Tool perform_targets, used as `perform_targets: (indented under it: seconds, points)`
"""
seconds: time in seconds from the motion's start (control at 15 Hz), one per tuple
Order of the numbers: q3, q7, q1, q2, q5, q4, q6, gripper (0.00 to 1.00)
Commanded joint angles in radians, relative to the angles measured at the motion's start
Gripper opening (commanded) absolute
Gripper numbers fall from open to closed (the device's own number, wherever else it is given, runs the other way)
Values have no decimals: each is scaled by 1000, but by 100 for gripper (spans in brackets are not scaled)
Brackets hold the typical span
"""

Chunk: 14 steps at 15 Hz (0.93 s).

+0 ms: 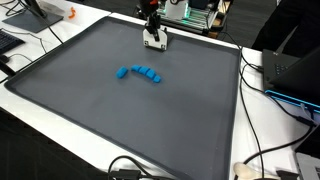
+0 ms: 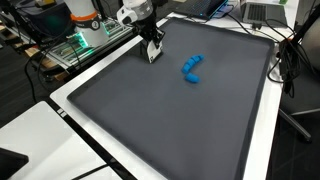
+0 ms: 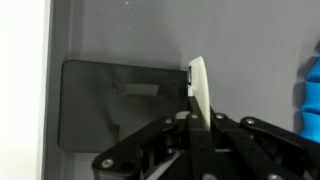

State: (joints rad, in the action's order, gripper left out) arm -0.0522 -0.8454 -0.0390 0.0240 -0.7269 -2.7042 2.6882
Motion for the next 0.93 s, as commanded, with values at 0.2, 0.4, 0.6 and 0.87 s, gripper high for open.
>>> perform_targets:
  seconds: [0.2,0.4,0.6,0.87]
  points:
    - [-3,10,-9,-14,-55,-9,23,1]
    - [-2,12,-8,-15,-59,-9,18,1]
    - [-1,9,-6,-14,-63,-11,16,1]
    - [1,12,-5,-17,-62,-9,10,1]
